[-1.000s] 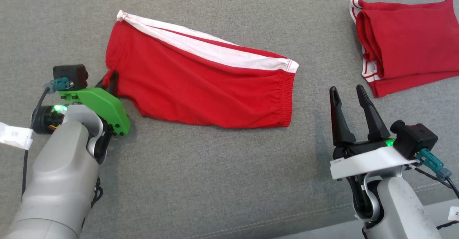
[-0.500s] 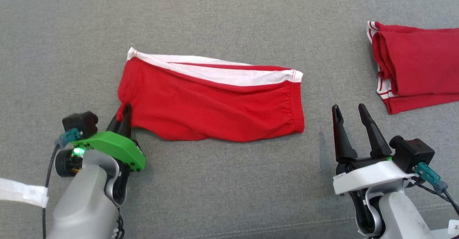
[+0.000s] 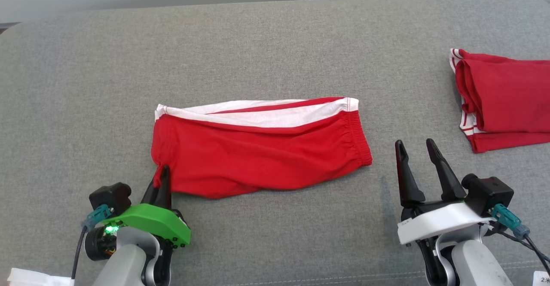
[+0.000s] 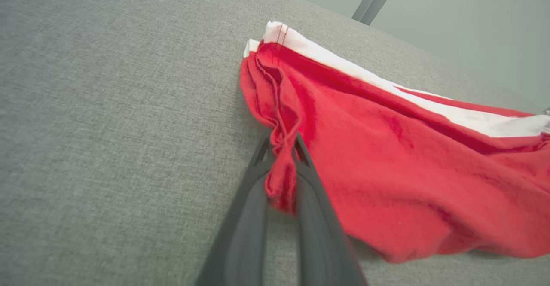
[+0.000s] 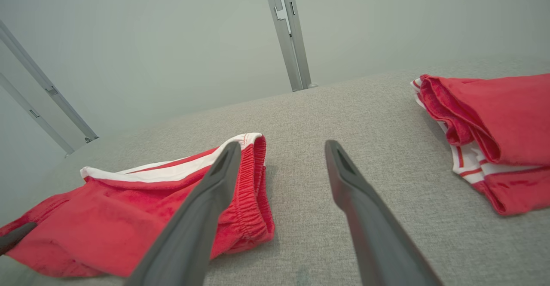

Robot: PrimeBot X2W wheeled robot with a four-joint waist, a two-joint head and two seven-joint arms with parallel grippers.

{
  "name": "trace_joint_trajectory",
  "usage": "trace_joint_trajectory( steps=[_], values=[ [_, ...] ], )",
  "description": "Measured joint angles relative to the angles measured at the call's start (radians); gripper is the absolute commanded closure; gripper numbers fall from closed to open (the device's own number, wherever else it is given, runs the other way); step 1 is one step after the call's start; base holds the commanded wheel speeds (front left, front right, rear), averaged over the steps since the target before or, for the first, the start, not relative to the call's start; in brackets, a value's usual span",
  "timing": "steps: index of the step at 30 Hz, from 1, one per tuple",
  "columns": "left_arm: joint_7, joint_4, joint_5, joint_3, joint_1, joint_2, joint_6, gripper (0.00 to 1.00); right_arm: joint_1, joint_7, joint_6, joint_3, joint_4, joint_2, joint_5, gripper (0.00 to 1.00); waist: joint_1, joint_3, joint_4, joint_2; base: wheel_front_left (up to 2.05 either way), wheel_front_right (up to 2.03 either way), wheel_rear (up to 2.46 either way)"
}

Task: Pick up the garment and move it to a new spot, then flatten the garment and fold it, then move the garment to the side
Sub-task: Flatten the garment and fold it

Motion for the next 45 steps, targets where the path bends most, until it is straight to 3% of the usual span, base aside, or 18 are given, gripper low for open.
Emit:
trace_joint_trajectory(
  steps=[3, 4, 5, 6, 12, 18, 24, 30, 36, 45],
  values=[
    [0.0, -0.012, 0.0, 0.002, 0.013, 0.002, 0.015, 1.0, 0.0, 0.0, 0.0, 0.006, 0.004, 0.0, -0.001, 0.0, 0.0, -0.001, -0.006, 0.0, 0.0, 0.0, 0.0],
    [0.002, -0.014, -0.001, 0.003, 0.014, 0.003, 0.019, 0.87, 0.0, 0.0, 0.0, 0.007, 0.005, 0.0, -0.001, 0.0, 0.0, -0.001, -0.009, 0.0, 0.0, 0.0, 0.0],
    [0.002, -0.016, 0.0, 0.003, 0.014, 0.005, 0.024, 0.55, 0.0, 0.0, 0.0, 0.007, 0.006, 0.0, -0.001, 0.0, 0.0, -0.001, -0.011, 0.0, 0.0, 0.0, 0.0],
    [0.002, -0.02, 0.001, 0.004, 0.015, 0.008, 0.029, 0.0, 0.0, 0.0, 0.0, 0.007, 0.006, 0.0, -0.001, 0.0, 0.0, -0.001, -0.013, 0.0, 0.0, 0.0, 0.0],
    [0.0, -0.073, 0.05, 0.02, 0.025, 0.025, 0.055, 0.0, 0.0, 0.0, 0.0, -0.005, 0.011, 0.0, -0.005, 0.0, 0.0, -0.004, -0.014, 0.0, 0.0, 0.0, 0.0],
    [-0.003, -0.241, 0.179, 0.083, 0.074, 0.028, 0.072, 0.0, 0.001, 0.006, 0.0, -0.019, 0.016, 0.0, -0.015, 0.0, 0.0, -0.015, 0.003, 0.0, 0.0, 0.0, 0.0],
    [-0.002, -0.365, 0.297, 0.124, 0.155, 0.005, 0.076, 0.0, 0.013, 0.014, 0.0, -0.034, 0.036, 0.0, -0.033, 0.0, 0.0, -0.036, 0.027, 0.0, 0.0, 0.0, 0.0],
    [-0.003, -0.42, 0.345, 0.16, 0.229, -0.04, 0.068, 0.0, 0.024, 0.015, 0.0, -0.032, 0.083, 0.0, -0.037, 0.0, 0.0, -0.06, 0.06, 0.0, 0.0, 0.0, 0.0],
    [-0.002, -0.433, 0.371, 0.177, 0.263, -0.071, 0.049, 0.0, 0.006, 0.02, 0.0, -0.015, 0.197, 0.0, 0.004, 0.0, 0.0, -0.074, 0.103, 0.0, 0.0, 0.0, 0.0],
    [-0.003, -0.431, 0.404, 0.201, 0.264, -0.094, 0.03, 0.0, -0.143, 0.014, 0.0, 0.021, 0.449, 0.001, 0.184, 0.0, 0.0, -0.066, 0.163, 0.0, 0.0, 0.0, 0.0]
  ],
)
